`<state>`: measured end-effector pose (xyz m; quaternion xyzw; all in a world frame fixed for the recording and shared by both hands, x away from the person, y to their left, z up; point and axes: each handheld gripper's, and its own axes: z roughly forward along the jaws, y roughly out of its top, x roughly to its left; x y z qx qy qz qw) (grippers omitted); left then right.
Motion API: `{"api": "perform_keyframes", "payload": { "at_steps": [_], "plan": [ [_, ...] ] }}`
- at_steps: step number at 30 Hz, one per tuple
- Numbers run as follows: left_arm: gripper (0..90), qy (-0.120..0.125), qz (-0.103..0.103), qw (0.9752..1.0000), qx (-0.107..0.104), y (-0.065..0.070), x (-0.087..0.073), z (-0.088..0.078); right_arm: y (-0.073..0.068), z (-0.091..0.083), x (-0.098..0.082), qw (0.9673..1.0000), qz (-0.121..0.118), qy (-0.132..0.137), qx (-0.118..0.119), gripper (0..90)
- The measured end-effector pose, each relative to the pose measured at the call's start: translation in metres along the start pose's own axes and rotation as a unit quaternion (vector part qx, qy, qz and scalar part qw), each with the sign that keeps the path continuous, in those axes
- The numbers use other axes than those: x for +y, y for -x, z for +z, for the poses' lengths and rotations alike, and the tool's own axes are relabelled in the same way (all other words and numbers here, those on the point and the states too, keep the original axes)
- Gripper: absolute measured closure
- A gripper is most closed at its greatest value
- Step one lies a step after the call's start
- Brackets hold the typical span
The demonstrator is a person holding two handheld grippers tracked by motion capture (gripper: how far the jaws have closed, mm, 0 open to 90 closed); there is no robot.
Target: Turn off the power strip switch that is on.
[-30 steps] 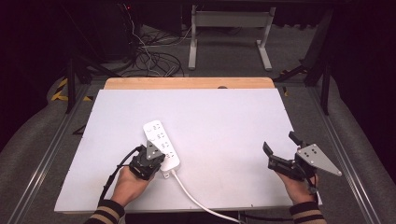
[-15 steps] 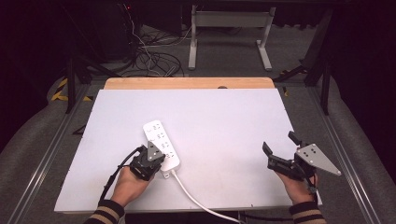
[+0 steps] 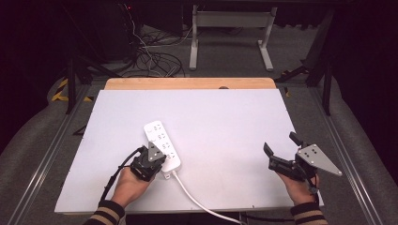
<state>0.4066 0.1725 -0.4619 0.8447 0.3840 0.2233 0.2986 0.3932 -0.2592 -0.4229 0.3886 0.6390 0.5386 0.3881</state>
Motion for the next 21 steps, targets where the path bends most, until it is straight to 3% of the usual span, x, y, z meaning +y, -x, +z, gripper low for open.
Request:
{"api": "perform_keyframes", "payload": {
  "at_steps": [9, 13, 17, 21],
  "plan": [
    [90.0, 0.001, 0.000, 1.0000, 0.000, -0.0006, -0.0001, -0.0003, 0.0002, -0.0002, 0.0001, 1.0000, 0.001, 0.000, 0.000, 7.4],
    [90.0, 0.001, -0.010, 0.9999, 0.003, 0.0000, -0.0001, -0.0005, 0.0001, 0.0001, -0.0002, 1.0000, 0.001, -0.001, 0.001, 7.4],
    [90.0, 0.006, -0.020, 0.9998, -0.006, -0.0027, 0.0005, -0.0031, 0.0000, 0.0002, 0.0000, 1.0000, 0.001, -0.001, 0.001, 7.5],
    [90.0, 0.007, -0.013, 0.9999, -0.001, -0.0001, 0.0001, -0.0025, 0.0002, 0.0004, -0.0001, 1.0000, 0.001, -0.001, 0.001, 7.5]
  ]
}}
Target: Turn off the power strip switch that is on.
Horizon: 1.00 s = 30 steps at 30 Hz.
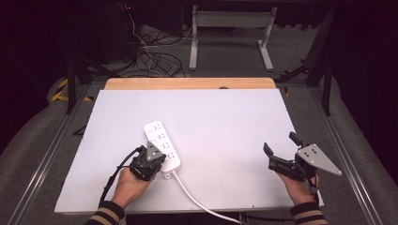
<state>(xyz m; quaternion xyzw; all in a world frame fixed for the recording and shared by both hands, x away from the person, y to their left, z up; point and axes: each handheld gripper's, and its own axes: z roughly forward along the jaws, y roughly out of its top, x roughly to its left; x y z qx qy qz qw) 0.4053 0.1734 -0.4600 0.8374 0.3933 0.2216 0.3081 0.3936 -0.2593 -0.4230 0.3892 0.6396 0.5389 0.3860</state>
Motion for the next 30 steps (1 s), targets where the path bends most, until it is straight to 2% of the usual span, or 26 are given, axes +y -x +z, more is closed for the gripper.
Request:
{"api": "perform_keyframes", "payload": {
  "at_steps": [5, 16, 17, 18, 19, 23, 24, 25, 26, 27, 28, 29, 30],
  "plan": [
    [89.9, -0.001, 0.001, 1.0000, -0.005, -0.001, 0.000, 0.000, 0.000, 0.000, 0.000, 1.0000, 0.000, 0.001, -0.001, 7.5],
    [89.8, 0.004, 0.000, 1.0000, -0.001, -0.001, 0.000, -0.001, 0.000, 0.000, 0.001, 1.0000, 0.001, 0.002, 0.000, 7.5],
    [89.8, -0.001, 0.006, 0.9999, 0.015, 0.000, 0.000, -0.002, 0.000, 0.000, 0.001, 1.0000, 0.001, 0.001, -0.001, 7.5],
    [89.8, -0.001, 0.006, 0.9999, 0.015, 0.000, 0.000, -0.002, 0.000, 0.000, 0.001, 1.0000, 0.001, 0.002, 0.000, 7.5],
    [89.8, 0.004, 0.003, 0.9998, 0.017, 0.000, -0.001, -0.002, 0.000, 0.000, 0.001, 1.0000, 0.001, 0.002, 0.000, 7.5],
    [89.8, 0.055, -0.012, 0.9984, 0.010, 0.001, 0.006, -0.017, 0.001, 0.000, 0.001, 1.0000, 0.002, 0.003, -0.002, 7.5],
    [89.8, 0.055, -0.012, 0.9984, 0.010, 0.001, 0.006, -0.017, 0.001, 0.000, 0.001, 1.0000, 0.002, 0.003, -0.002, 7.5],
    [89.8, 0.080, -0.027, 0.9964, -0.002, -0.001, 0.010, -0.027, 0.001, 0.000, 0.001, 1.0000, 0.002, 0.004, 0.000, 7.5],
    [89.8, 0.080, -0.027, 0.9964, -0.002, -0.001, 0.010, -0.027, 0.000, 0.000, 0.002, 1.0000, 0.003, 0.005, 0.000, 7.5],
    [89.8, 0.109, -0.034, 0.9934, 0.002, -0.003, 0.013, -0.039, 0.001, 0.000, 0.002, 1.0000, 0.003, 0.005, -0.002, 7.5],
    [89.8, 0.125, -0.042, 0.9913, 0.004, -0.005, 0.014, -0.046, 0.001, 0.000, 0.002, 1.0000, 0.002, 0.005, -0.001, 7.5],
    [89.7, 0.125, -0.042, 0.9913, 0.004, -0.005, 0.014, -0.046, 0.001, 0.000, 0.002, 1.0000, 0.003, 0.005, -0.002, 7.5],
    [89.7, 0.160, -0.058, 0.9853, 0.012, -0.008, 0.014, -0.060, 0.001, 0.000, 0.001, 1.0000, 0.003, 0.005, -0.001, 7.5]
  ]
}}
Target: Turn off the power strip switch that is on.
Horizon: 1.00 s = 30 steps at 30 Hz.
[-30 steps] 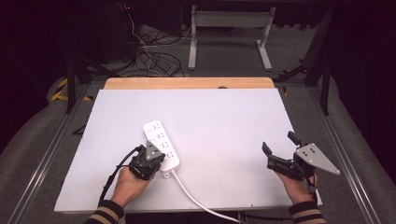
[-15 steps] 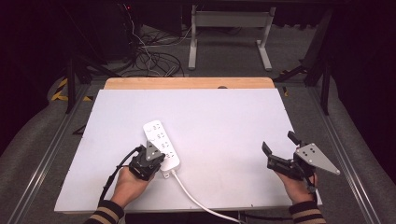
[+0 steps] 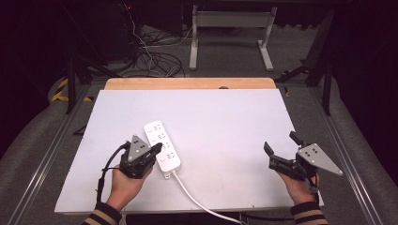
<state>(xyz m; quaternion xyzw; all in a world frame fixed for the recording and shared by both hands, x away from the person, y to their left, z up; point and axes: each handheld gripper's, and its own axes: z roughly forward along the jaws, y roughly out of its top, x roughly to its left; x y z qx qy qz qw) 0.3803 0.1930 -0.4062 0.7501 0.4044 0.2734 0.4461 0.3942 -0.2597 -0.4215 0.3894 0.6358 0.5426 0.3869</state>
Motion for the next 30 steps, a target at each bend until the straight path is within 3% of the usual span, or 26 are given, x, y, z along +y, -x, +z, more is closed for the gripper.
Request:
{"api": "perform_keyframes", "payload": {
  "at_steps": [2, 3, 4, 6, 11, 15, 20, 25, 27, 28, 29, 30],
  "plan": [
    [89.6, 0.030, -0.006, 0.9995, 0.012, -0.004, 0.002, -0.014, 0.000, 0.000, 0.000, 1.0000, -0.001, -0.001, -0.001, 7.5],
    [89.6, 0.030, -0.006, 0.9995, 0.012, -0.004, 0.002, -0.014, 0.000, -0.001, 0.000, 1.0000, -0.001, 0.000, -0.002, 7.5],
    [89.6, 0.063, -0.018, 0.9975, 0.027, -0.009, 0.001, -0.035, 0.000, -0.001, 0.000, 1.0000, 0.000, 0.001, -0.002, 7.5],
    [89.6, 0.074, -0.022, 0.9965, 0.032, -0.012, 0.000, -0.045, 0.001, -0.001, 0.000, 1.0000, 0.000, 0.001, -0.002, 7.5],
    [89.6, 0.126, -0.057, 0.9873, 0.078, -0.029, -0.007, -0.078, 0.000, -0.001, 0.001, 1.0000, 0.001, 0.003, -0.002, 7.5],
    [89.6, 0.138, -0.070, 0.9823, 0.106, -0.037, -0.013, -0.088, -0.001, 0.002, 0.001, 1.0000, 0.000, 0.002, 0.002, 7.6],
    [89.6, 0.146, -0.070, 0.9801, 0.114, -0.037, -0.013, -0.089, -0.002, 0.003, 0.001, 1.0000, -0.001, 0.002, 0.002, 7.6],
    [89.5, 0.138, -0.070, 0.9818, 0.110, -0.037, -0.014, -0.086, -0.002, 0.003, 0.001, 1.0000, -0.003, 0.002, 0.002, 7.6],
    [89.6, 0.141, -0.072, 0.9812, 0.111, -0.037, -0.015, -0.085, -0.002, 0.003, 0.001, 1.0000, -0.003, 0.001, 0.002, 7.6],
    [86.1, 0.141, -0.069, 0.9818, 0.107, -0.038, -0.015, -0.085, -0.002, 0.003, 0.001, 1.0000, -0.002, 0.000, 0.002, 7.6],
    [71.5, 0.149, -0.069, 0.9803, 0.109, -0.038, -0.016, -0.085, -0.002, 0.003, 0.001, 1.0000, -0.003, 0.000, 0.002, 7.6],
    [53.8, 0.161, -0.070, 0.9772, 0.119, -0.038, -0.017, -0.084, -0.002, 0.003, 0.001, 1.0000, -0.004, 0.000, 0.002, 7.6]
  ]
}}
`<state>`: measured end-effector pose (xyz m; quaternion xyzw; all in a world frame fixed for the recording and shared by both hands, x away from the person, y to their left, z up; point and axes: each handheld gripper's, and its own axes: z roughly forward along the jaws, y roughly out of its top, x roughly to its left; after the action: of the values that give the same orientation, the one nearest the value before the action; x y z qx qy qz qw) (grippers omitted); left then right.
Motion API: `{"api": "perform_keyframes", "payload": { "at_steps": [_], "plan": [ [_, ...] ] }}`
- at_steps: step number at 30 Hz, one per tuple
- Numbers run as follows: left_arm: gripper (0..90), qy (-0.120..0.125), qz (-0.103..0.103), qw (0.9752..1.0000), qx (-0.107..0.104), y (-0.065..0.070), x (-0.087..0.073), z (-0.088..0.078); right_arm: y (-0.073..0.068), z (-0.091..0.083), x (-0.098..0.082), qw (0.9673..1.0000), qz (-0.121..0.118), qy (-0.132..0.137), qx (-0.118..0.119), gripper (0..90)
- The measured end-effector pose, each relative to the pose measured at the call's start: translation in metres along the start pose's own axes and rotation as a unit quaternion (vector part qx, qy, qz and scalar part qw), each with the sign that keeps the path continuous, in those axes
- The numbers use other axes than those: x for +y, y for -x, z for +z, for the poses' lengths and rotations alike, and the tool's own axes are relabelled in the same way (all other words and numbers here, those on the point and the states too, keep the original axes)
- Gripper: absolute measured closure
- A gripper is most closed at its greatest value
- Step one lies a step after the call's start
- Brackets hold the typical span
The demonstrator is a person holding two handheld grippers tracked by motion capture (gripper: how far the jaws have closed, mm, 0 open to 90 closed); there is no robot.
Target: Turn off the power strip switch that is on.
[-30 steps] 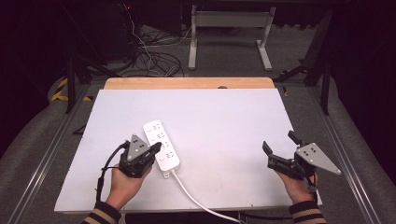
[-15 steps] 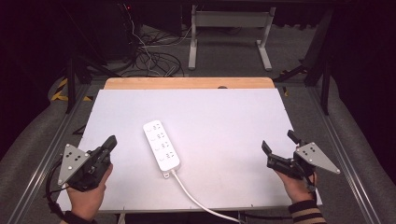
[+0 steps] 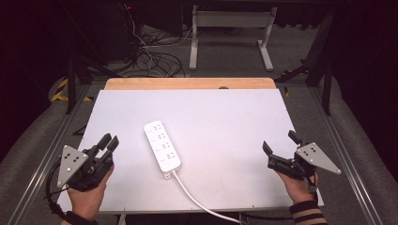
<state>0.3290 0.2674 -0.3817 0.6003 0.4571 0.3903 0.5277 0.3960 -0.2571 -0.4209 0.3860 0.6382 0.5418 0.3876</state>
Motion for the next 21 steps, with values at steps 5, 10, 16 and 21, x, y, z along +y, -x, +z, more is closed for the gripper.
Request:
{"api": "perform_keyframes", "payload": {
  "at_steps": [5, 10, 16, 21],
  "plan": [
    [14.5, 0.029, -0.006, 0.9984, 0.048, -0.0009, -0.0028, 0.0042, 0.0003, -0.0002, 0.0001, 1.0000, 0.000, 0.001, 0.000, 7.6],
    [8.3, 0.035, -0.007, 0.9977, 0.058, -0.0030, -0.0025, 0.0035, 0.0000, 0.0000, 0.0000, 1.0000, 0.001, 0.000, 0.000, 7.6],
    [8.8, 0.034, -0.010, 0.9977, 0.058, -0.0033, -0.0025, 0.0038, 0.0003, -0.0001, 0.0001, 1.0000, 0.000, 0.001, 0.000, 7.6],
    [8.8, 0.027, -0.014, 0.9978, 0.058, -0.0041, -0.0033, 0.0054, 0.0000, -0.0001, 0.0003, 1.0000, -0.001, 0.001, 0.000, 7.6]
  ]
}}
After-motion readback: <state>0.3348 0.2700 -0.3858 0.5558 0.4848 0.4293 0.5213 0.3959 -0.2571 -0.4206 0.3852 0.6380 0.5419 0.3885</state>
